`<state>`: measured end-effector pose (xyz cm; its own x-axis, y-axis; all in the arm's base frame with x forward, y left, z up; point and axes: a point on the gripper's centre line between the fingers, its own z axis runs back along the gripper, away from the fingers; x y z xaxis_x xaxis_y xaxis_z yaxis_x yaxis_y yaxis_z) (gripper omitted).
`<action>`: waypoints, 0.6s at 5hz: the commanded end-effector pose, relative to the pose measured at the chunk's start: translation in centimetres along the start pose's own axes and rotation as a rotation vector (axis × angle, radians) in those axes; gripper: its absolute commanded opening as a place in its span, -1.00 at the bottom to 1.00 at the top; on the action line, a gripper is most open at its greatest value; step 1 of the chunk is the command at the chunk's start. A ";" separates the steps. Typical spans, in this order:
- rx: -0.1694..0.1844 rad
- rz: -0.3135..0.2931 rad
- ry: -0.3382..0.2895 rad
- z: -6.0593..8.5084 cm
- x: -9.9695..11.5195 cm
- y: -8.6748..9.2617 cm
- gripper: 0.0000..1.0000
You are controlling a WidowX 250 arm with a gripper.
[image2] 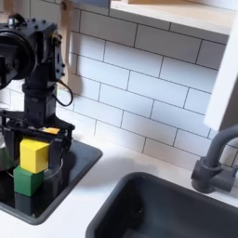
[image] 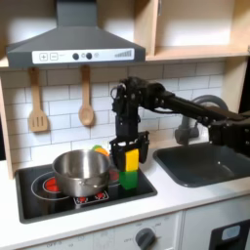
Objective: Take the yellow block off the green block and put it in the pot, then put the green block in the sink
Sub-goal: 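Take the yellow block off the green block and put it in the pot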
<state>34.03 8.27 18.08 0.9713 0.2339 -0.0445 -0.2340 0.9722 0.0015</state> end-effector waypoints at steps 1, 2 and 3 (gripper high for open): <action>0.002 -0.003 -0.002 0.1 -0.2 0.0 1.00; 0.008 0.002 -0.011 0.2 -0.2 0.0 -1.00; 0.008 0.008 -0.004 -0.1 -0.2 0.3 -1.00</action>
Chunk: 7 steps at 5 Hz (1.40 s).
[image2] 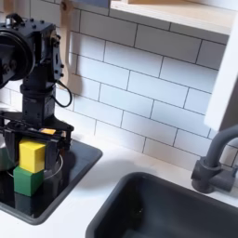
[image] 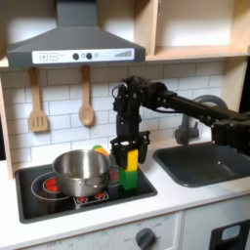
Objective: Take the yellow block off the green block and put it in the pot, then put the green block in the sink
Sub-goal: 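Take the yellow block off the green block and put it in the pot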
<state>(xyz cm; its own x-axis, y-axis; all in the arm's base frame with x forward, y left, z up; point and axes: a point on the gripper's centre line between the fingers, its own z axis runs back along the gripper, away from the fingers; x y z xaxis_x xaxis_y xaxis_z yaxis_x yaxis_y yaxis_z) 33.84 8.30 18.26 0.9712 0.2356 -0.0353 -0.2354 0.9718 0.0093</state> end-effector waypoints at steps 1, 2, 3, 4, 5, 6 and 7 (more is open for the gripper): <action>0.004 0.007 0.000 -0.1 -0.1 0.0 -1.00; -0.008 0.004 -0.014 0.6 -0.2 -0.2 -1.00; -0.022 0.001 -0.018 1.1 -0.2 -0.2 -1.00; -0.024 -0.007 -0.009 1.5 -0.7 -0.4 -1.00; -0.042 0.001 -0.020 2.3 -0.7 -0.3 -1.00; -0.055 0.011 -0.027 2.8 -0.4 0.2 -1.00; -0.067 0.028 -0.037 3.3 0.0 1.0 -1.00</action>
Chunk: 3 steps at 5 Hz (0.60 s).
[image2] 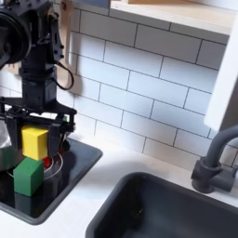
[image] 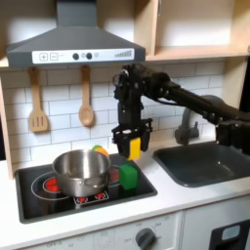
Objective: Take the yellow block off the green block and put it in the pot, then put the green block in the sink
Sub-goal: 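Take the yellow block off the green block and put it in the pot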
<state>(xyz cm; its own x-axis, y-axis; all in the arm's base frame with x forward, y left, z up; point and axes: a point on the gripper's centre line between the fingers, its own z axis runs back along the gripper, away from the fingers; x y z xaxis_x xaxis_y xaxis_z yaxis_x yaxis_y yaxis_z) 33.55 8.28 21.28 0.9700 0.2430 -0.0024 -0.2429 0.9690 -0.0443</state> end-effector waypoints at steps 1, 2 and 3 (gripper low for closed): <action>-0.020 0.059 -0.023 0.9 0.5 2.3 -1.00; -0.018 0.079 -0.033 1.2 0.6 3.2 -1.00; -0.004 0.095 -0.032 0.8 0.8 4.0 -1.00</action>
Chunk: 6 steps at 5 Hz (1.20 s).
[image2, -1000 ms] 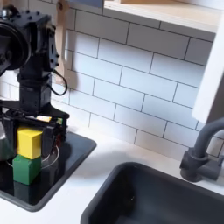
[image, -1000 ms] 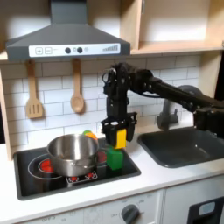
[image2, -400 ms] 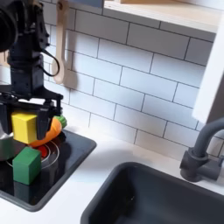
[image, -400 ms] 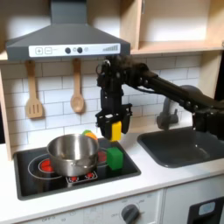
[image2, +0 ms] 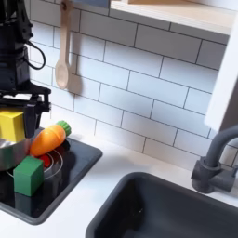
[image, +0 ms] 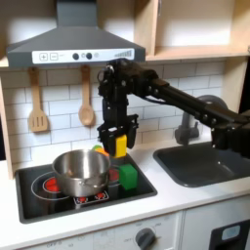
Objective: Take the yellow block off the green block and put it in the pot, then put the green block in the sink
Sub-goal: 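Take the yellow block off the green block and put it in the pot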
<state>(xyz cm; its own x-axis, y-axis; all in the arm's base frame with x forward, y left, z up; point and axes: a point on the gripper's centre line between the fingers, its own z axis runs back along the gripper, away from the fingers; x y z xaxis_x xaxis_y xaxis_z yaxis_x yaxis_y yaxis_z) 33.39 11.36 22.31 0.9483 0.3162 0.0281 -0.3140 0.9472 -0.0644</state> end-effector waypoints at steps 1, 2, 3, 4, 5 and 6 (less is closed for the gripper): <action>0.011 0.044 0.015 -0.9 0.5 1.9 -1.00; 0.015 0.056 0.021 -1.3 1.2 2.6 -1.00; 0.015 0.077 0.022 -1.7 2.0 3.5 -1.00; 0.023 0.086 0.024 -2.1 2.7 4.1 -1.00; 0.030 0.100 0.033 -2.8 3.3 4.8 -1.00; 0.037 0.099 0.046 -3.6 3.8 5.2 -1.00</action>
<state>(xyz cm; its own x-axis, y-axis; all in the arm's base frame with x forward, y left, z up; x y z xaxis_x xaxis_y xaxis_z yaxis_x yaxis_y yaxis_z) 35.60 17.09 18.35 0.9147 0.4032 -0.0264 -0.4039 0.9144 -0.0285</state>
